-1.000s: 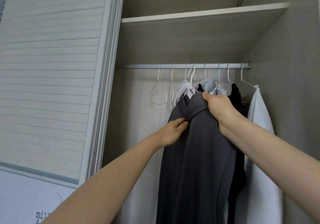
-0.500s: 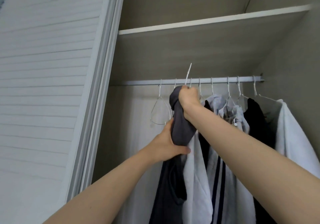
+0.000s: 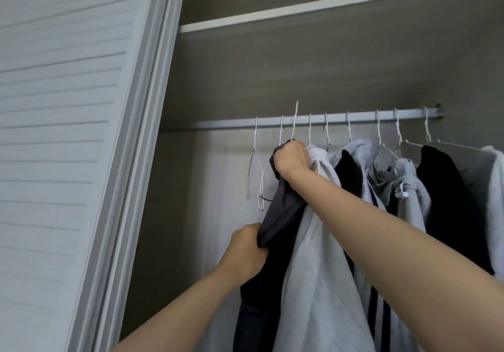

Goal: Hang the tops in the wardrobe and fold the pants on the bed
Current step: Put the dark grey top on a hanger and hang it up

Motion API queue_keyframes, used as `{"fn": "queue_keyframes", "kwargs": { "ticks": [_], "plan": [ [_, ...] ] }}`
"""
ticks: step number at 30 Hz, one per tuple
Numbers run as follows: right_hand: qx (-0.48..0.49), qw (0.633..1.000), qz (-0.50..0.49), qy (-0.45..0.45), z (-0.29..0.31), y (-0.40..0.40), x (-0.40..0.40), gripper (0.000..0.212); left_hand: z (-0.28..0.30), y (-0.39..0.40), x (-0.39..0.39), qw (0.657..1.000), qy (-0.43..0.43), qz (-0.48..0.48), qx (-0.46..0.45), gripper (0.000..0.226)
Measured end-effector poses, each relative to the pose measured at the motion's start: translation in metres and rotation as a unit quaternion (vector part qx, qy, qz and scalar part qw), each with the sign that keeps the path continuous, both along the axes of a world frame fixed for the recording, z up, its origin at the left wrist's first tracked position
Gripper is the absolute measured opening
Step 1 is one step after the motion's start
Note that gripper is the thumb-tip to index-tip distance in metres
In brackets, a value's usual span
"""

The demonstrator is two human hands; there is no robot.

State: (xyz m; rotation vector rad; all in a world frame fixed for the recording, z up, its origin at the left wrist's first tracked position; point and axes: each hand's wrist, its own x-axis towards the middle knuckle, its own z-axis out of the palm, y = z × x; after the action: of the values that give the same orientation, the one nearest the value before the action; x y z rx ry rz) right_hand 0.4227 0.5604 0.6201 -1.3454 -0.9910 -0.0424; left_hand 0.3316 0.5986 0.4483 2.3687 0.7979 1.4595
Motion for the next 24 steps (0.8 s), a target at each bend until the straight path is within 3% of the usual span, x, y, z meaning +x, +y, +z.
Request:
{"fn": "queue_keyframes", "kwargs": {
  "ticks": [3,9,13,20,22,24],
  "plan": [
    [-0.007,0.994,-0.085,-0.072,0.0,0.001,0.007,0.03,0.0,-0.002,0.005,1.0,-0.005,-0.016,-0.005,0.018],
    [-0.103,0.963,-0.147,-0.201,-0.006,-0.005,0.016,0.023,-0.007,-0.01,0.009,0.999,0.018,-0.035,-0.003,0.016],
    [-0.08,0.938,-0.187,-0.282,-0.03,-0.017,0.016,0.03,-0.022,-0.016,0.004,0.999,0.033,-0.014,-0.008,0.014],
    [-0.026,0.886,-0.195,-0.421,-0.08,-0.063,0.009,0.063,-0.035,-0.044,-0.014,0.998,0.054,0.026,-0.013,0.017],
    [-0.023,0.872,-0.191,-0.451,-0.089,-0.076,0.007,0.061,-0.039,-0.054,-0.02,0.998,0.049,0.036,-0.012,0.02],
    [-0.025,0.859,-0.179,-0.479,-0.099,-0.095,0.005,0.057,-0.043,-0.067,-0.025,0.998,0.04,0.042,-0.028,0.009]
  ]
}}
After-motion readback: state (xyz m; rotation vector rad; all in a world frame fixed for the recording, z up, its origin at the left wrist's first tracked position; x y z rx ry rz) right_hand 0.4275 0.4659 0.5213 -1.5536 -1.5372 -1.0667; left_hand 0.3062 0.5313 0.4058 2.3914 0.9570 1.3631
